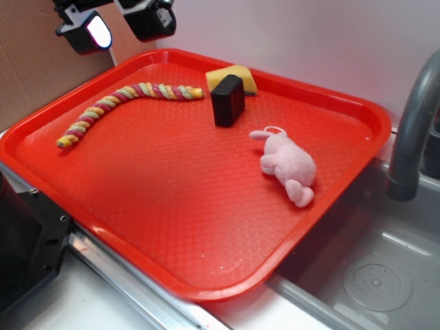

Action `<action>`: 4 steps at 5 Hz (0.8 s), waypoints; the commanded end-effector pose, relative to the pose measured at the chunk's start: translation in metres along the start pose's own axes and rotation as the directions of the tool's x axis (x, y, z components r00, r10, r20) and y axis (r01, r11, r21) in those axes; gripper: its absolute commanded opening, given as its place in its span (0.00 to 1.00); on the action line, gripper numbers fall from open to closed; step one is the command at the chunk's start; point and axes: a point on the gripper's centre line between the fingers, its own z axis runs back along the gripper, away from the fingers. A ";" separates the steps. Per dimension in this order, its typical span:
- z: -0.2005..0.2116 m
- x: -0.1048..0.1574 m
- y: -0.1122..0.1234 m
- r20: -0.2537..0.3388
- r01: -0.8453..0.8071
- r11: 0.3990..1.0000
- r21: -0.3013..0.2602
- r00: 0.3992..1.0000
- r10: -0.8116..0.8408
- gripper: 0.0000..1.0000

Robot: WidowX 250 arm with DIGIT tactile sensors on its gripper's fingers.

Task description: Grab the black box.

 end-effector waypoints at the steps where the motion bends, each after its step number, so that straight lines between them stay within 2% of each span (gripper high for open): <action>1: -0.067 0.040 -0.041 -0.117 0.110 0.988 0.108 0.988 -0.097 1.00; 2: -0.089 0.043 -0.047 -0.152 0.149 0.979 0.140 0.980 -0.127 1.00; 3: -0.094 0.043 -0.040 -0.156 0.149 0.970 0.192 0.980 -0.119 1.00; 4: -0.101 0.053 -0.032 -0.138 0.147 0.969 0.196 0.983 -0.121 1.00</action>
